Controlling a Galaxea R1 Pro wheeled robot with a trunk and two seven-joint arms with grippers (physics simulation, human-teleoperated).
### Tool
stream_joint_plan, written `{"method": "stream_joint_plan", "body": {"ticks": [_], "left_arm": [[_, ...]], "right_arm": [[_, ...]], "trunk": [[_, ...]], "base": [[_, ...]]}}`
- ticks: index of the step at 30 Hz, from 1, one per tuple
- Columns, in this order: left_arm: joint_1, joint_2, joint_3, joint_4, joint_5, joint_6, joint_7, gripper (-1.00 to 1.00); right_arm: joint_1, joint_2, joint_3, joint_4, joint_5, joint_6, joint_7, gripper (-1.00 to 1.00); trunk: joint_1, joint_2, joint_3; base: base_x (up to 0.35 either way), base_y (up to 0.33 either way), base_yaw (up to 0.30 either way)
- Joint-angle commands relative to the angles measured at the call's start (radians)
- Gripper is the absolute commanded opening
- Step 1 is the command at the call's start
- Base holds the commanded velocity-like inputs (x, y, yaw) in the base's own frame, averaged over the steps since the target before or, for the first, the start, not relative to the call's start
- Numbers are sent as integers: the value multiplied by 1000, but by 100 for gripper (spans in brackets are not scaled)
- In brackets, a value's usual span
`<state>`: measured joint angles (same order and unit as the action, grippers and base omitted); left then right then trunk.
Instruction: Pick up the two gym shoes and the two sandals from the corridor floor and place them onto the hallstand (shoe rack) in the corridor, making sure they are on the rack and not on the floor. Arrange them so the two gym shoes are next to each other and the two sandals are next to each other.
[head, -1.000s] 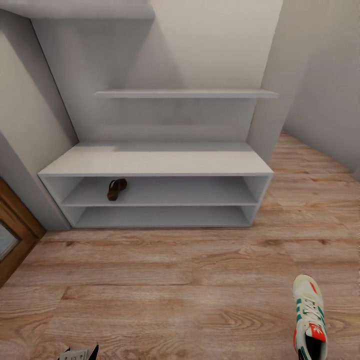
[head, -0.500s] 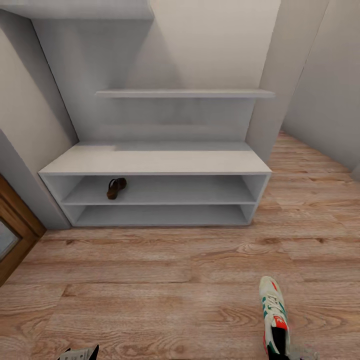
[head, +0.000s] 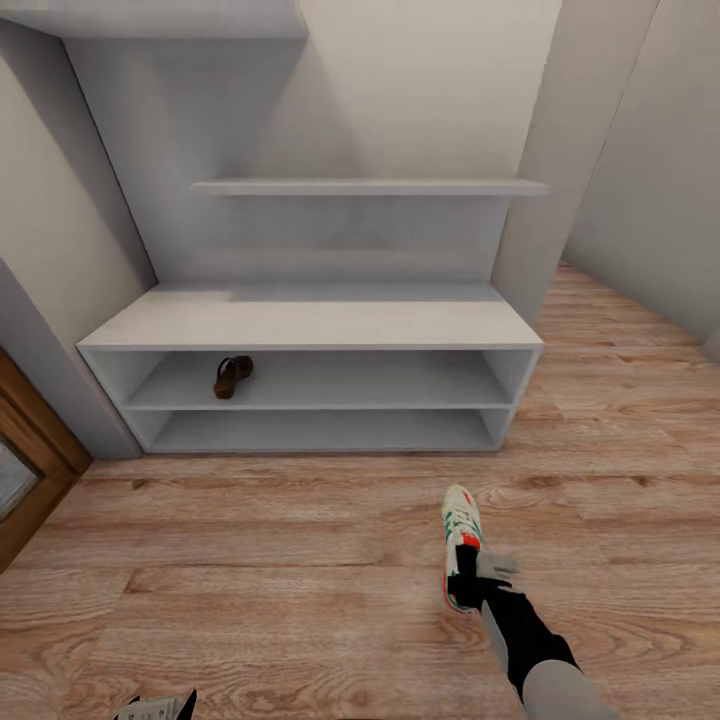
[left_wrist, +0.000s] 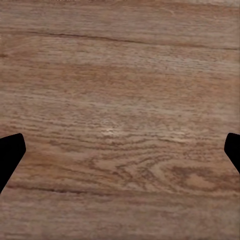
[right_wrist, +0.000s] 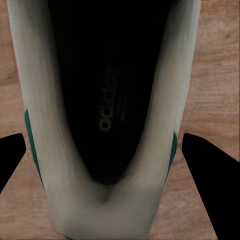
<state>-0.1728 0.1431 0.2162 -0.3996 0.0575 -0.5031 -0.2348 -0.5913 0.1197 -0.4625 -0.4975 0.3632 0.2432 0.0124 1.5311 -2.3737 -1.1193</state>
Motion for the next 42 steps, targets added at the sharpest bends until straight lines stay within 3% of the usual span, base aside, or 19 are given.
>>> {"method": "stream_joint_plan", "body": {"ticks": [1, 4, 7, 8, 11, 15, 17, 25, 33, 42], "left_arm": [[-1, 1, 5, 1, 7, -1, -12, 100], [-1, 4, 5, 1, 8, -1, -16, 100], [0, 7, 6, 1, 9, -2, -20, 100], [1, 10, 5, 2, 7, -3, -21, 100], [2, 12, 5, 2, 2, -4, -25, 100], [10, 13, 5, 1, -1, -4, -65, 100], [15, 11, 0, 0, -4, -4, -124, 100], [15, 8, -8, -1, -7, -2, -131, 100], [15, -1, -10, 1, -36, 0, -131, 100], [15, -1, -9, 1, -41, 0, -130, 100]], "right_arm": [[-15, 8, -6, -3, 9, 18, 1, -100], [-62, 27, 1, -7, 11, 53, 0, -100], [-117, 38, 42, -10, 12, 73, -4, -100], [-150, 41, 76, -11, 11, 78, -24, -100], [-180, 43, 95, -13, 9, 81, -60, -100], [-219, 49, 105, -15, 8, 82, -98, -100], [-236, 55, 111, -10, 7, 82, -107, -100], [-237, 55, 113, -10, 8, 82, -108, -100], [-237, 55, 113, -9, 8, 82, -109, -100], [-237, 55, 113, -10, 9, 82, -112, -100]], "trunk": [[0, 0, -1], [0, 0, -1], [0, 0, -1], [0, 0, -1], [0, 0, -1], [0, 0, -1], [0, 0, -1], [0, 0, -1], [0, 0, -1], [0, 0, -1]], "base": [[0, 0, 0], [0, 0, 0], [0, 0, 0], [0, 0, 0], [0, 0, 0], [0, 0, 0], [0, 0, 0], [65, 0, 0], [315, 0, 0], [326, -53, 0]]}}
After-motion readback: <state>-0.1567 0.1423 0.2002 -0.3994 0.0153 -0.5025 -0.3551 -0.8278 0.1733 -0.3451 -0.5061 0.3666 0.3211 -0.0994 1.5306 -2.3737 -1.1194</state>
